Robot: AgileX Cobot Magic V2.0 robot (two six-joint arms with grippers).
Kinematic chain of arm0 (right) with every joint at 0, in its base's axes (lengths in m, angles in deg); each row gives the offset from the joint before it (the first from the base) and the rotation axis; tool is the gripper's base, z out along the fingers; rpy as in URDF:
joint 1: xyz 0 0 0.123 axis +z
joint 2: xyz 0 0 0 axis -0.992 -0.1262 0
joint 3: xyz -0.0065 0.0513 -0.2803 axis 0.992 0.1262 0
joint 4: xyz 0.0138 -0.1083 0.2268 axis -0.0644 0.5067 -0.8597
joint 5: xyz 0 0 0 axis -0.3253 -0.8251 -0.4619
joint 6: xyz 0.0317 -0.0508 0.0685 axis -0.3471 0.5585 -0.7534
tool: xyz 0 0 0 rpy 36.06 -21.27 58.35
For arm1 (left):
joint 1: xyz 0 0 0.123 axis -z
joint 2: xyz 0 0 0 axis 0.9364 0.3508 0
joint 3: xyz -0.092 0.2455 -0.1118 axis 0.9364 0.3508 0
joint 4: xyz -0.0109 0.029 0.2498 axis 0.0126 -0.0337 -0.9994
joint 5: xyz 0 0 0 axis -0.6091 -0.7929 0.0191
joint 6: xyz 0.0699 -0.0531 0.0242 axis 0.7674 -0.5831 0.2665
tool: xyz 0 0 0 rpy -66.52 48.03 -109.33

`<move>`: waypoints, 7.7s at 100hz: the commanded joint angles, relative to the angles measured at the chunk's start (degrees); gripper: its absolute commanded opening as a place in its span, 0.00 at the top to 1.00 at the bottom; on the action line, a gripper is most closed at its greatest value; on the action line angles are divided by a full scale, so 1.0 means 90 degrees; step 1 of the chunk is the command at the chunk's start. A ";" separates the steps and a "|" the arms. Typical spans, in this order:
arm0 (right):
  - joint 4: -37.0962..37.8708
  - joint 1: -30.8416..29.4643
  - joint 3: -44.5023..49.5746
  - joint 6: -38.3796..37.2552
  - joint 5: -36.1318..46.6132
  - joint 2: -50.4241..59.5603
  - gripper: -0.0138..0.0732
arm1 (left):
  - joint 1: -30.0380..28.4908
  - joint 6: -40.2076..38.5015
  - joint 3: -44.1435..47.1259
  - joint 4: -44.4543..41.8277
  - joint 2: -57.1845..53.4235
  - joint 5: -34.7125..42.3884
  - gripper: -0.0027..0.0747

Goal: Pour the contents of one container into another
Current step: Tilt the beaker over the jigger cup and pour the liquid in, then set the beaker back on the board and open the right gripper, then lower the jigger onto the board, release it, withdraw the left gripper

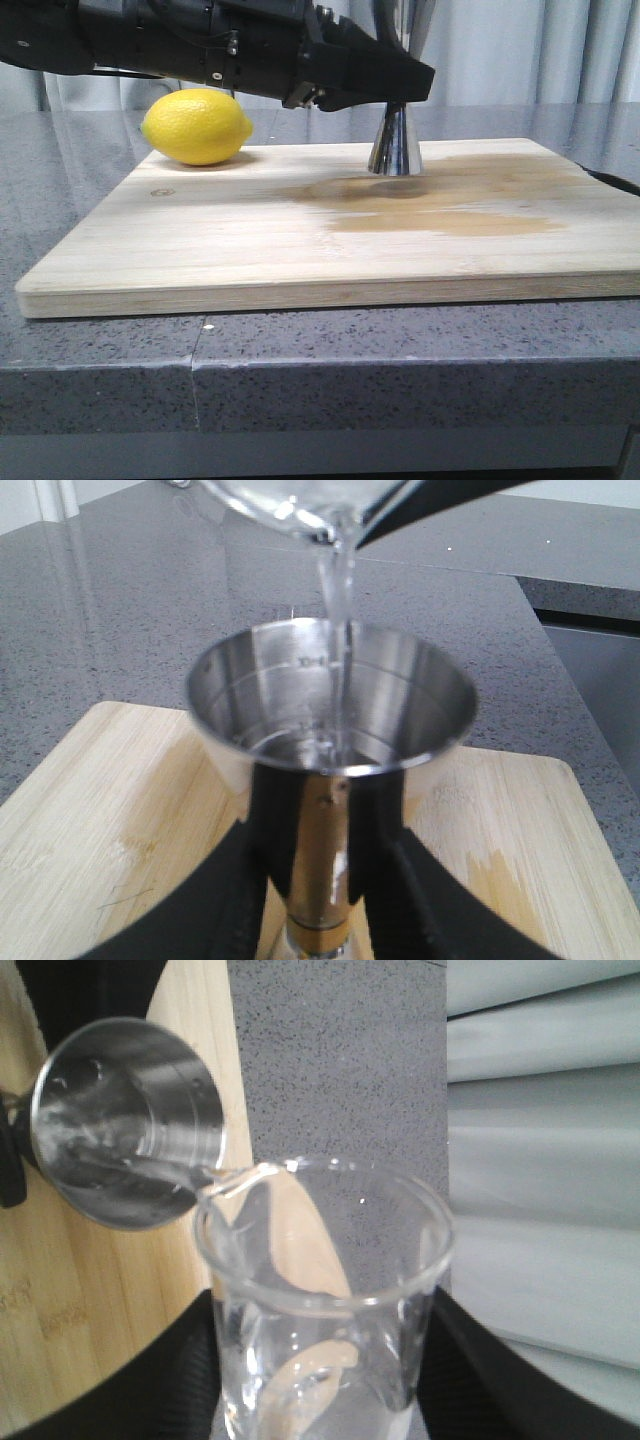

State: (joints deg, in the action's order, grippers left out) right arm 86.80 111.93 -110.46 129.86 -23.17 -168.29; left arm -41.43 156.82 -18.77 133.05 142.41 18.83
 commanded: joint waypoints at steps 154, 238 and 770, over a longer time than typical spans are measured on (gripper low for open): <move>-0.0048 -0.0063 -0.0246 -0.1292 0.0978 0.0210 0.48 | 0.0041 -0.0042 -0.0199 0.0489 -0.0328 -0.0366 0.72; -0.5220 -0.1689 0.4184 -0.3082 0.5447 0.2013 0.48 | 0.0041 -0.0042 -0.0199 0.0489 -0.0328 -0.0354 0.72; -0.4101 -0.3653 0.2996 -0.3811 -0.1515 0.4086 0.21 | -0.0499 -0.8752 -0.0199 -0.8597 -0.3825 0.0206 0.39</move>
State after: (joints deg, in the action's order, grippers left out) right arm 49.87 79.71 -81.51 96.53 -38.98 -131.32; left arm -45.92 91.18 -18.86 63.36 113.76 22.02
